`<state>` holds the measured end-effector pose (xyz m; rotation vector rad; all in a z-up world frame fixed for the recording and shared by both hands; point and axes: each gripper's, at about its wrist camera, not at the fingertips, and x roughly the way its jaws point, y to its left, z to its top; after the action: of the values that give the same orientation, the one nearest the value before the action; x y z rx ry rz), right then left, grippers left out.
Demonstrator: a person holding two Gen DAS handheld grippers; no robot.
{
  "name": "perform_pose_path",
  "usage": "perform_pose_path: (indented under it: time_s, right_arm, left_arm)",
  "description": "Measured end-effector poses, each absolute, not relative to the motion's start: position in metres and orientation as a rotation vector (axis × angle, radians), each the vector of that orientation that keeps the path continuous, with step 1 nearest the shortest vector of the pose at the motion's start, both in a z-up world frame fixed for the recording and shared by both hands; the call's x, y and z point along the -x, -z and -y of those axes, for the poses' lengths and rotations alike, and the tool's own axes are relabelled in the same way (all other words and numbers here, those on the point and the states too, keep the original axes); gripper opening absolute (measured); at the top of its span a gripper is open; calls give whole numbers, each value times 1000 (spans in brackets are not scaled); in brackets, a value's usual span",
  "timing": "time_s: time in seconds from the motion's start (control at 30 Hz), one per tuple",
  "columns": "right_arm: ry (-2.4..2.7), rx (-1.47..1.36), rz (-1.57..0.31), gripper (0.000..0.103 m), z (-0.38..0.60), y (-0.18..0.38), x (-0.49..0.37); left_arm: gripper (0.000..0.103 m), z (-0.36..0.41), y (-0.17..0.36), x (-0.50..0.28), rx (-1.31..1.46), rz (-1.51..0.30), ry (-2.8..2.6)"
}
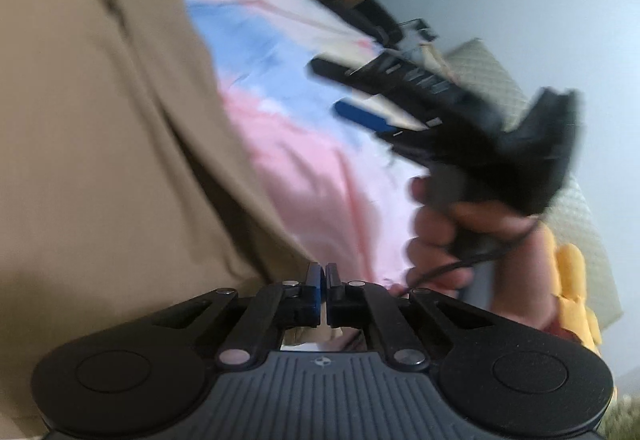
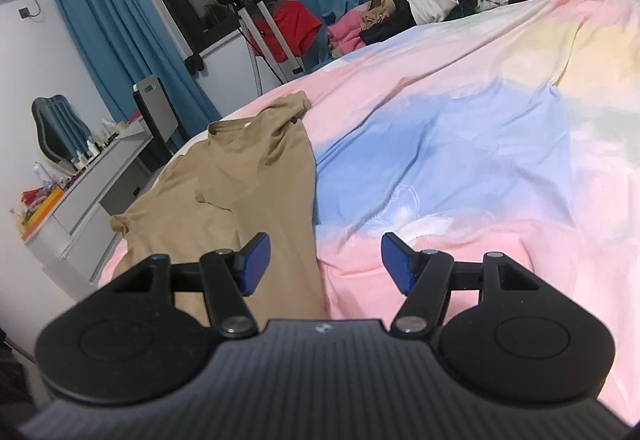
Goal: Fold clothes
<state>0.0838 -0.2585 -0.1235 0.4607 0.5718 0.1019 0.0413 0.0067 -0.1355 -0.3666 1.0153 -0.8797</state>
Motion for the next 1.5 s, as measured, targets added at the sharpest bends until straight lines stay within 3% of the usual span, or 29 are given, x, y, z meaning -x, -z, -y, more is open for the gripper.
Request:
perform_pose_path:
  time_s: [0.17, 0.43, 0.47, 0.53, 0.67, 0.73, 1.03, 1.17, 1.2, 1.23, 1.3, 1.5]
  right_arm:
    - [-106, -465, -597, 64, 258, 126, -84]
    - [-110, -469, -625, 64, 258, 129, -87]
    - [-107, -478, -629, 64, 260, 130, -87]
    - [-103, -501, -639, 64, 264, 132, -88]
    - [-122, -538, -657, 64, 265, 136, -90]
    - [-136, -545, -663, 64, 264, 136, -91]
    - [-166, -610, -688, 64, 265, 139, -90]
    - [-153, -645, -695, 65, 270, 141, -90]
    - [-152, -648, -697, 65, 271, 142, -90]
    - [-151, -646, -698, 65, 270, 142, -91]
    - [-147, -630, -700, 65, 269, 143, -92]
    - [-144, -551, -714, 65, 260, 147, -98]
  left_arm:
    - [1, -14, 117, -39, 345, -996, 939]
    - [4, -16, 157, -55, 337, -1096, 724]
    - [6, -19, 161, -57, 347, -1110, 698]
    - [19, -23, 167, -56, 386, -1124, 677]
    - [27, -8, 170, -53, 362, -1125, 718]
    - [39, 4, 173, -53, 345, -1115, 734]
    - [51, 34, 187, -59, 321, -1081, 746]
    - [48, 31, 188, -57, 391, -1119, 755]
    - [42, 31, 187, -57, 386, -1126, 752]
    - [26, 30, 187, -57, 380, -1133, 749]
    - [8, 27, 184, -56, 370, -1142, 738]
    - [5, 2, 137, -35, 335, -1023, 738]
